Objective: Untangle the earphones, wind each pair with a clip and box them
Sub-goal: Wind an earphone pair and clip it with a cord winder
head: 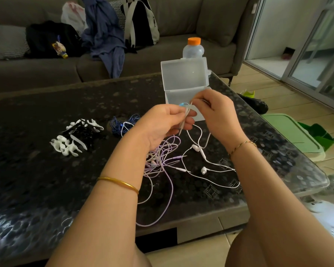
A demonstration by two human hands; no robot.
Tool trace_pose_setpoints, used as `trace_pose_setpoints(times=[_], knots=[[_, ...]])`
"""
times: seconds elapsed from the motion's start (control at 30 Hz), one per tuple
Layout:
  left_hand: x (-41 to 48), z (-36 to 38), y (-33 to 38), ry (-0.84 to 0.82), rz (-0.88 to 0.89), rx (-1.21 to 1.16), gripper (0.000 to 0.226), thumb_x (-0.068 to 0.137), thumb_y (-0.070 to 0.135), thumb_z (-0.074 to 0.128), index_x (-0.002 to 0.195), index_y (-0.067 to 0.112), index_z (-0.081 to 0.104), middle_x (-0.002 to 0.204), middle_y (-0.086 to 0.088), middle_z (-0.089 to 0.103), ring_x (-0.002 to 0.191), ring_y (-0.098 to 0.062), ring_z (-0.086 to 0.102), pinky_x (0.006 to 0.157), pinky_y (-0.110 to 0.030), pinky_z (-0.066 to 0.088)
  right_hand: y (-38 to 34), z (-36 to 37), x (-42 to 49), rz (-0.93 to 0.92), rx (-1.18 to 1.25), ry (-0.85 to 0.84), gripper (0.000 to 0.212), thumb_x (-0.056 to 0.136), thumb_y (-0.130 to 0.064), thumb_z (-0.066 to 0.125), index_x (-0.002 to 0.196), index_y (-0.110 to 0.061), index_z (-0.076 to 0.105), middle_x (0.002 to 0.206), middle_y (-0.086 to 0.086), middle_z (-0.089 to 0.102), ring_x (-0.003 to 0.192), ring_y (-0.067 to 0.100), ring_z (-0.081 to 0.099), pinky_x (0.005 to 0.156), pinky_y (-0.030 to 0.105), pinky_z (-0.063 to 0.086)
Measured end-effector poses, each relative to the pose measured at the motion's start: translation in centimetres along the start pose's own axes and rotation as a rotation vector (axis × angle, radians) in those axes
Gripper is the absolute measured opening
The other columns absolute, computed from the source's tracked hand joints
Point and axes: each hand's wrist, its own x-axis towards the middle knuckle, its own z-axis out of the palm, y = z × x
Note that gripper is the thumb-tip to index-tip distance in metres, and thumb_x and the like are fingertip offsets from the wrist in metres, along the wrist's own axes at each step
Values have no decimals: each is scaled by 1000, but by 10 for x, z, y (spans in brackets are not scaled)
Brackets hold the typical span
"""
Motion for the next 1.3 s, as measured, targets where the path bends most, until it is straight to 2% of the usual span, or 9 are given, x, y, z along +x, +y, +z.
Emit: trace_pose_setpoints(times=[0.17,0.3,0.5,0.7,0.83,0.9,1.0,1.17,1.3], knots=[[-1,-2,7,13,-29,-563,26,99,7,41,92,19,63,75,9,71,68,1,67,60,-20,32,-6,1,-6,213,166,-277,30,95,-21,53,65,-24,58,60,-1,50,46,5,40,46,14,35],[3,0,4,188,5,-655,22,99,9,45,95,19,64,90,7,74,83,-3,71,57,-17,39,-17,1,-10,233,187,-478,21,95,-20,52,81,-19,68,58,3,50,43,12,37,40,20,33],[7,5,-8,484,263,-56,19,95,3,52,105,6,68,99,-1,71,78,5,67,64,-7,47,-23,-15,-10,202,91,-574,19,94,-20,54,87,-12,70,55,2,52,36,9,40,44,25,43],[10,9,-10,326,314,444,17,94,10,55,97,14,72,84,6,69,78,-4,65,72,-9,47,-11,-14,-2,53,-43,-186,18,94,-15,51,89,-9,67,66,-9,52,52,0,44,53,18,36],[6,13,-4,190,174,315,19,98,9,50,106,9,67,83,3,68,76,-6,67,71,-11,51,-1,-6,-3,-16,-159,11,15,93,-15,51,94,-12,66,91,-4,62,84,14,57,76,34,49],[4,11,-1,133,117,277,19,98,11,50,103,11,68,80,5,69,70,-2,65,60,-7,46,2,-4,-3,-43,-172,47,14,93,-15,53,93,-13,66,91,-5,60,84,11,54,75,28,48],[4,8,0,60,2,167,22,99,16,50,90,21,69,69,12,69,63,2,64,65,-16,45,5,-3,-4,-41,-149,43,13,92,-16,56,94,-12,68,88,-7,57,82,7,50,70,15,40],[4,1,0,-74,-125,-428,22,100,15,44,97,12,65,64,8,56,58,-1,52,62,-19,36,2,-1,-7,105,60,-79,19,93,-22,57,96,-10,71,73,-1,59,60,5,51,62,22,46],[7,1,2,99,-108,-733,20,99,18,47,93,20,66,69,13,68,62,4,63,66,-18,36,-6,3,-12,215,125,-387,17,94,-23,55,82,-25,67,65,4,57,42,5,45,46,18,45]])
